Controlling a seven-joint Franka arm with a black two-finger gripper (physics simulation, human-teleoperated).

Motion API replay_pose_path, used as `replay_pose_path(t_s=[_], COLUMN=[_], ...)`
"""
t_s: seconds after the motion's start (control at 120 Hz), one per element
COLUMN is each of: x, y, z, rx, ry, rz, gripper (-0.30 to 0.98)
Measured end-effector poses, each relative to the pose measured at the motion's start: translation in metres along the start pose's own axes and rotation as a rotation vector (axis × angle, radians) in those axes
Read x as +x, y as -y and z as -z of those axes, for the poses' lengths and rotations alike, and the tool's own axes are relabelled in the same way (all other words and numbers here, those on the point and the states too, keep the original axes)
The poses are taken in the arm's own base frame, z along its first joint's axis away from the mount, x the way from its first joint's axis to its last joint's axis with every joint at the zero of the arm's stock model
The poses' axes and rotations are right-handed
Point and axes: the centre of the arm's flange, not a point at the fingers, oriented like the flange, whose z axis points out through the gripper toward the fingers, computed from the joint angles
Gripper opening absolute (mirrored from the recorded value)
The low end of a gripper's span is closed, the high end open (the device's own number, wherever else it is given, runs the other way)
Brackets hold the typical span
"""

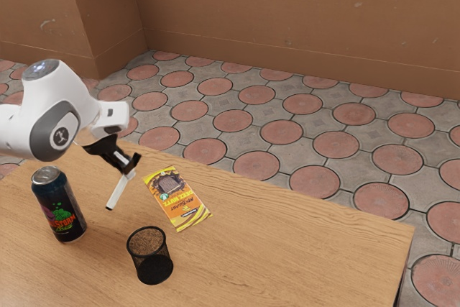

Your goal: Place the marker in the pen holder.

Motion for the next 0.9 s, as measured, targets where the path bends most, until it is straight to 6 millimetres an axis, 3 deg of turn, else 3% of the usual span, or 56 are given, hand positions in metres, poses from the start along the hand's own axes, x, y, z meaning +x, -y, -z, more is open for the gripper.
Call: replay_pose_path(t_s=[0.158, 0.358, 0.6, 0.9], x=[-0.018, -0.035, -0.052, -0.060], y=[-0.029, -0.074, -0.113, -0.129], z=[0.001, 0.034, 0.039, 0.029], rx=[0.031, 0.057, 0.058, 0.045], ry=[-0.125, -0.291, -0.346, -0.328], rz=[-0.035, -0.095, -0.141, -0.153], gripper=[-0.05, -0.05, -0.05, -0.05])
